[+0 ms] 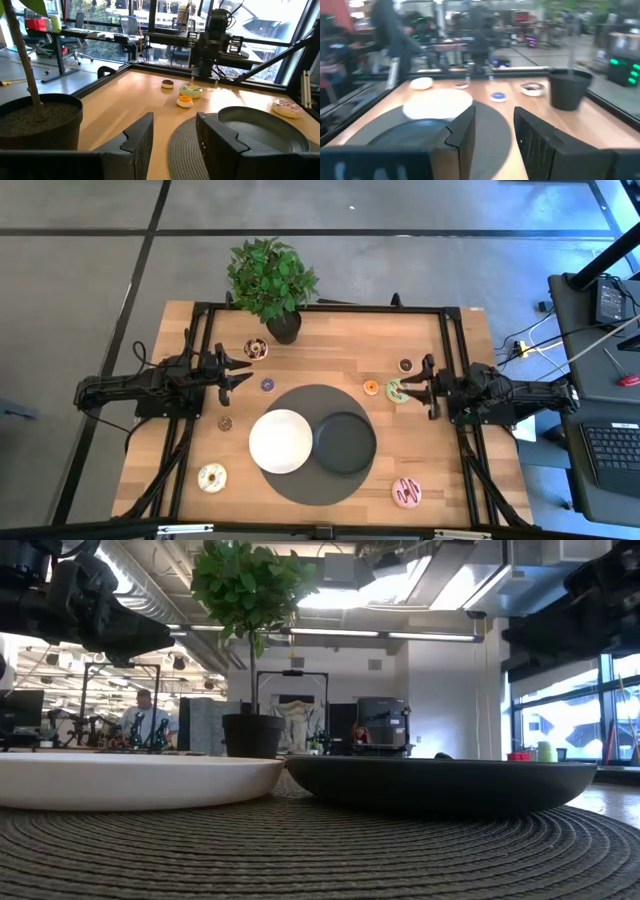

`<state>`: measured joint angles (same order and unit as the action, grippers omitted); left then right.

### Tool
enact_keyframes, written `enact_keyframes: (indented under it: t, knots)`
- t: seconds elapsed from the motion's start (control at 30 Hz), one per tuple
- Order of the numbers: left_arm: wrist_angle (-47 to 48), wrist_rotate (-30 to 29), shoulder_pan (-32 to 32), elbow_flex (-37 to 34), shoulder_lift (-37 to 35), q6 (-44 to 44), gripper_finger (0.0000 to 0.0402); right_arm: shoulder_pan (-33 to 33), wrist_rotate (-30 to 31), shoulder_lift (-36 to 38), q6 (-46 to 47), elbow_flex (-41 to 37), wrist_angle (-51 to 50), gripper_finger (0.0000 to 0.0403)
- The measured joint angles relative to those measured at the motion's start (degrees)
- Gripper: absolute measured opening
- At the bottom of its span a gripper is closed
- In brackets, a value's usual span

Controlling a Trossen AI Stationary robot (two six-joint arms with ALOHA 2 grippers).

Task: Pick & Place donuts
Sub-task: Put the small orange donut on the black plate

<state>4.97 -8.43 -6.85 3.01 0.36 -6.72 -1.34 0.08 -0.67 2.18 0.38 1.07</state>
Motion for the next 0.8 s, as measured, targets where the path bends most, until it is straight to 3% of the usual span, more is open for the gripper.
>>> enact_keyframes:
  t: [0.43,0.8]
  knots:
    - [-0.6,-0.6,0.0,0.0,0.0,0.0,0.0144,0.0,0.9,-0.8,1.8,0.0,0.2,0.014]
    - [-0.5,-1.0,0.0,0.0,0.0,-4.6,0.0144,0.0,1.7,-0.8,-4.3,0.0,0.5,0.0232]
